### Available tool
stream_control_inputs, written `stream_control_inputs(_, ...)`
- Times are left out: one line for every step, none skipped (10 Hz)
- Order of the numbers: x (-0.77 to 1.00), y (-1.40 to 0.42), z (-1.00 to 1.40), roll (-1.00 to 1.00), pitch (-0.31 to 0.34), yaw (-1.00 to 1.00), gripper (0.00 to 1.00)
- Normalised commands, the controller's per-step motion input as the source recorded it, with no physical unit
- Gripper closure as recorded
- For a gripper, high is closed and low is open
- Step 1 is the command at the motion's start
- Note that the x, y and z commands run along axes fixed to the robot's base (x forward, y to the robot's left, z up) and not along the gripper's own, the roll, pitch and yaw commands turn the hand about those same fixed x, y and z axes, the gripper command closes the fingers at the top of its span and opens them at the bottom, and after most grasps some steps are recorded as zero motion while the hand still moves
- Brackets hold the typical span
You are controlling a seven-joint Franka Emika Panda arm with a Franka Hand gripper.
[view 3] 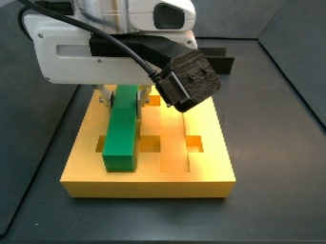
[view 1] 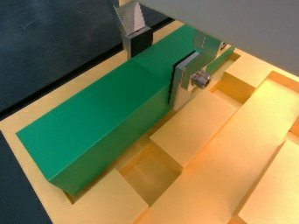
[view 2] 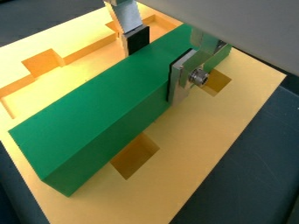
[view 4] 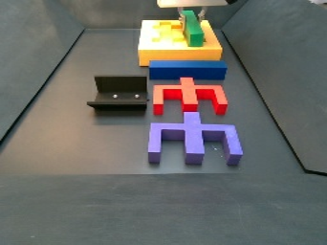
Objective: Pick up the green object. Move up. Move to above the board. Insert the green object.
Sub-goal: Insert the green object.
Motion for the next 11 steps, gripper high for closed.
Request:
stream_control_inputs(0.06,-0.01,-0.42,-0.05,-0.184,-0.02,1.00)
stream_control_inputs(0.13,0.00,-0.37,-0.06,-0.189,-0.03,1.00)
stream_control_inputs(0.17,0.00,-0.34,-0.05,-0.173,-0.02,1.00)
stream_control_inputs(0.08,0.00,-0.34,-0.01,-0.151,-0.01,1.00)
stream_control_inputs(0.00,0.00,-0.39,-0.02,-0.177,-0.01,1.00)
stream_control_inputs(0.00,0.00,-0.40,0.00,-0.149,0.00,1.00)
stream_control_inputs(0.00,0.00,-0.41,0.00,-0.117,0.00,1.00)
stream_control_inputs(0.00,0.00,-0.39,0.06,-0.004,0.00,1.00)
stream_control_inputs(0.06,0.00,-0.36,0.08,0.000,0.00,1.00)
stream_control_inputs(0.09,0.00,-0.31,0.01,0.000,0.00,1.00)
stream_control_inputs(0.00,0.00,0.00,0.00,0.000,0.00,1.00)
